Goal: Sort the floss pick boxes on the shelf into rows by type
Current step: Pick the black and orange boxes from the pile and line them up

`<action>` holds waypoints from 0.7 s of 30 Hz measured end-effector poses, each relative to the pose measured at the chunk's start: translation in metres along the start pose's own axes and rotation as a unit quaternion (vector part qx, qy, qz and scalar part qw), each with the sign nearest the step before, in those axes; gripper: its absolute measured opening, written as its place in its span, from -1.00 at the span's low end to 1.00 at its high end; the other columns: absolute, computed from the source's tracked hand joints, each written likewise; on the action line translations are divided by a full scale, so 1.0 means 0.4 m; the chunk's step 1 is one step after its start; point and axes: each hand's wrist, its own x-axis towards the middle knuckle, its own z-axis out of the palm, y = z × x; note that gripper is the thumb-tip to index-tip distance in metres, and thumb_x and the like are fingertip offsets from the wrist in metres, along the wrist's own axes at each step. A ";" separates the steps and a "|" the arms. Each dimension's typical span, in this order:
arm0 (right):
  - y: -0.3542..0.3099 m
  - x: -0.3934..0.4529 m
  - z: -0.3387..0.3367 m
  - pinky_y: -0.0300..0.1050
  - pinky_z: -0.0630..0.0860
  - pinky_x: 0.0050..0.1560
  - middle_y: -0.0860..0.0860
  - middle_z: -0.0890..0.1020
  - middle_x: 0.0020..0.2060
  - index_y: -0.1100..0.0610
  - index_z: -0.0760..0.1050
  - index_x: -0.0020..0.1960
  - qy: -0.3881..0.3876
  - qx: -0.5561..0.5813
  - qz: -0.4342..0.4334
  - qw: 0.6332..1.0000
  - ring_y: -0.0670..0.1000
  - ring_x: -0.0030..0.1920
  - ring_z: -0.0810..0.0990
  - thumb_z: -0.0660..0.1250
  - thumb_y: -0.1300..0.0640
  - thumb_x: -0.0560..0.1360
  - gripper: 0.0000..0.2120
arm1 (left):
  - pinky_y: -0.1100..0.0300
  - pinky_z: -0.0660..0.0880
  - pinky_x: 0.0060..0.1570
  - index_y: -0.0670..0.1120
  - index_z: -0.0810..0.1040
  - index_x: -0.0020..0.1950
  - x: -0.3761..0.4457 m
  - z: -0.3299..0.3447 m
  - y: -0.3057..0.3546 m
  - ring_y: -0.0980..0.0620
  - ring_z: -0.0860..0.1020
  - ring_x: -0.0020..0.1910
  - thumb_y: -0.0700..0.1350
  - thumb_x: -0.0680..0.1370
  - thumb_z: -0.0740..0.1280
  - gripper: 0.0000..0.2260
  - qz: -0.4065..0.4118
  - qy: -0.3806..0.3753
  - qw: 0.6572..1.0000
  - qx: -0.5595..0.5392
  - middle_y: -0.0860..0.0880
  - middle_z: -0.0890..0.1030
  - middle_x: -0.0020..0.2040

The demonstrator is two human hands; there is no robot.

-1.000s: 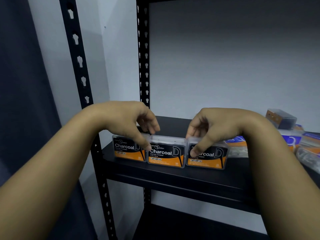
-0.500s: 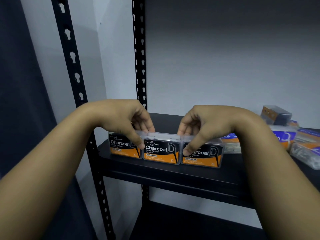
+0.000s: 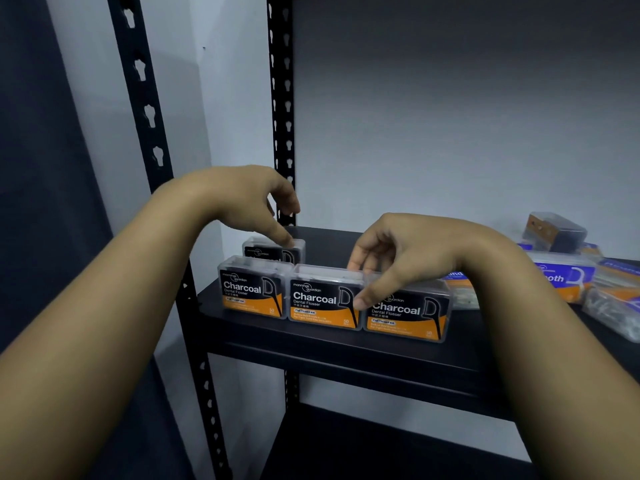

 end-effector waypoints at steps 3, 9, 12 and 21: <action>-0.001 0.001 0.001 -0.12 0.60 -0.04 -0.04 0.78 -0.16 0.01 0.73 0.01 -0.002 0.000 -0.006 1.000 -0.12 -0.22 0.71 0.69 -0.07 0.28 -0.64 | 0.05 0.53 0.21 0.18 0.55 0.32 0.014 0.001 -0.005 0.14 0.58 0.21 0.18 0.33 0.59 -0.42 -0.018 -0.024 0.999 0.036 0.27 0.56 0.25; 0.000 0.002 0.002 -0.10 0.62 0.01 -0.04 0.79 -0.16 0.03 0.74 -0.01 -0.002 -0.007 -0.016 1.000 -0.09 -0.18 0.74 0.68 -0.06 0.29 -0.67 | 0.18 0.45 -0.03 0.10 0.62 0.28 0.037 0.018 -0.008 0.08 0.60 0.18 0.04 0.41 0.58 -0.55 -0.055 -0.079 0.992 0.083 0.22 0.62 0.12; 0.001 0.002 0.002 -0.11 0.64 0.00 -0.03 0.79 -0.15 0.04 0.74 -0.01 -0.005 -0.006 -0.022 1.000 -0.06 -0.16 0.75 0.67 -0.04 0.31 -0.68 | 0.30 0.37 -0.22 0.06 0.67 0.21 0.044 0.025 -0.011 0.10 0.61 0.00 -0.07 0.48 0.54 -0.70 -0.044 -0.088 0.991 0.087 0.20 0.65 -0.10; 0.008 0.009 0.002 -0.07 0.64 0.02 -0.05 0.79 -0.17 0.03 0.74 -0.01 -0.002 -0.005 -0.019 1.000 -0.05 -0.15 0.76 0.68 -0.06 0.29 -0.67 | 0.35 0.40 -0.15 0.08 0.68 0.19 0.041 0.015 -0.009 0.32 0.56 -0.18 -0.17 0.49 0.51 -0.70 -0.027 -0.101 0.992 0.077 0.48 0.53 -0.48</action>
